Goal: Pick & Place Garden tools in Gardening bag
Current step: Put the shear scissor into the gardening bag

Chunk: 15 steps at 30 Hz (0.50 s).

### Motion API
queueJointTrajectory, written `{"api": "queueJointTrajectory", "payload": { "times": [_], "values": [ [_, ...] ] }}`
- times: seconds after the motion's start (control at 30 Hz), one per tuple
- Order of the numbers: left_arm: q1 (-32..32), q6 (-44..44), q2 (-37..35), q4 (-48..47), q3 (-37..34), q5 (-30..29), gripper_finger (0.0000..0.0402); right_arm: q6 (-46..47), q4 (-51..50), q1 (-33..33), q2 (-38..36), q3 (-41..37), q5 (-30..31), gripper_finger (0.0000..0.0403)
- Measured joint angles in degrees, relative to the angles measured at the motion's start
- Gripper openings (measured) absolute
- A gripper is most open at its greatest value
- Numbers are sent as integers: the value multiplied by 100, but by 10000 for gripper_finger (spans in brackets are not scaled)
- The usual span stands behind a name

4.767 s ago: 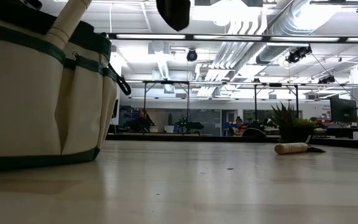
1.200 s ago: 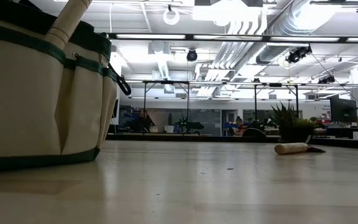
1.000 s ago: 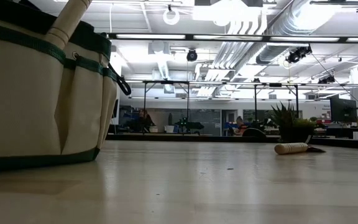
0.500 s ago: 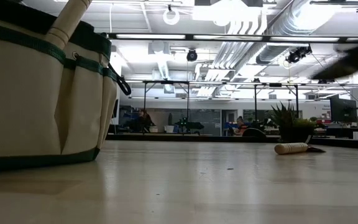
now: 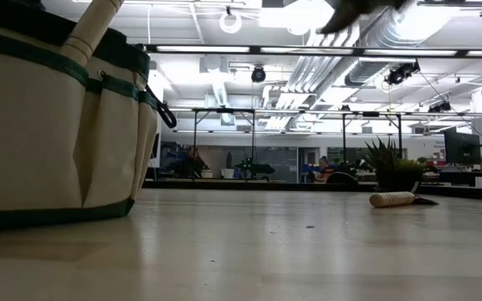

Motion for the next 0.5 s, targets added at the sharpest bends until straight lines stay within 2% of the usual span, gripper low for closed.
{"api": "queueJointTrajectory", "payload": {
  "times": [0.13, 0.23, 0.37, 0.5],
  "values": [
    [0, 172, 86, -108, 104, -148, 152, -103, 681, -519, 0, 0, -1104, 31],
    [0, 607, 268, -410, 489, -287, 152, 70, 1018, -834, 0, 2, -1850, 31],
    [0, 1517, 732, -1124, 1385, -340, 152, 465, 1153, -1138, 7, 2, -2667, 31],
    [0, 2429, 1517, -2230, 2614, -637, 152, 771, 1218, -1406, 93, 2, -3286, 31]
  ]
}}
